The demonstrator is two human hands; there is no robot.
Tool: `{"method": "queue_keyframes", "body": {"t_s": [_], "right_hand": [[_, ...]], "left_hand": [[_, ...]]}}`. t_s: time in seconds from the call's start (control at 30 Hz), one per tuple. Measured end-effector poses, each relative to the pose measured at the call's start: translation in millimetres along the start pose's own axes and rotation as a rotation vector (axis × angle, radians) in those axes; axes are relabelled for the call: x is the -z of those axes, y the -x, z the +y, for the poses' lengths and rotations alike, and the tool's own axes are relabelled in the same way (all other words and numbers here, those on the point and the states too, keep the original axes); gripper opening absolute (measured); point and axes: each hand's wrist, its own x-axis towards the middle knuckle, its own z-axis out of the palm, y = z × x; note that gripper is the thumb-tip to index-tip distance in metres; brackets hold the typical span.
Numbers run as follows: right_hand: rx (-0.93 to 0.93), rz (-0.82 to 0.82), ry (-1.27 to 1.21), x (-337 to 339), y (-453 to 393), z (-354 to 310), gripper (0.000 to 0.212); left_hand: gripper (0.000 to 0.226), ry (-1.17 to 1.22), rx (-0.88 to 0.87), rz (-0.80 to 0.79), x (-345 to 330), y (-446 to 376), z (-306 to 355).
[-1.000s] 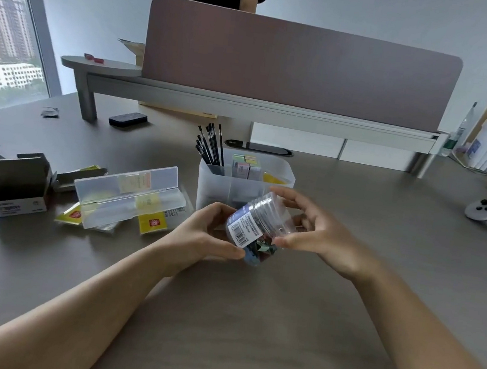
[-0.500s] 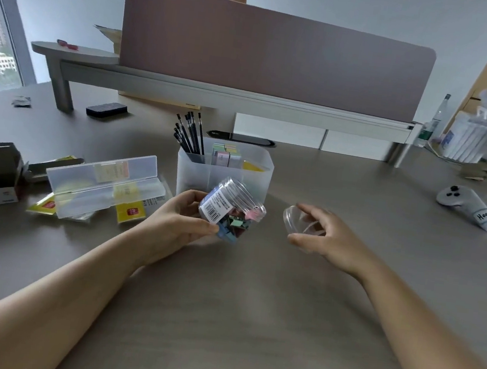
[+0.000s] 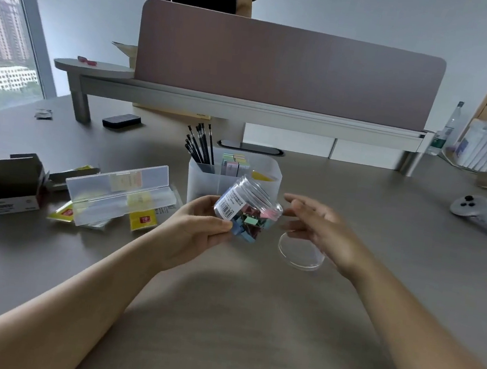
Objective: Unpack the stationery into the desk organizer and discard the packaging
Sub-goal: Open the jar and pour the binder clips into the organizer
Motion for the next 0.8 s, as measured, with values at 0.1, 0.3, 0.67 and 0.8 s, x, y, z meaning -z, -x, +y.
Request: {"method": "queue_keyframes", "body": {"t_s": [0.1, 0.3, 0.67, 0.8], "right_hand": [[-0.097, -0.172, -0.247, -11.7, -8.3, -10.8, 0.027], [-0.124, -0.169, -0.476, -8.0, -20.4, -29.7, 0.025], [0.066, 0.049, -0.231, 17.7, -46.8, -30.1, 0.010], [0.092, 0.207, -0.026, 33.4, -66.1, -19.4, 0.007]], "left_hand": [[0.089, 0.046, 0.015, -0.022, -3.2, -2.3, 3.2], [0.050, -0.059, 0.061, -0.036, -17.1, -5.3, 29.4], [0.015, -0.354, 0.189, 0.141, -44.1, -49.9, 77.1], [0.021, -0.378, 0.155, 0.203, -36.6, -71.8, 93.2]]}}
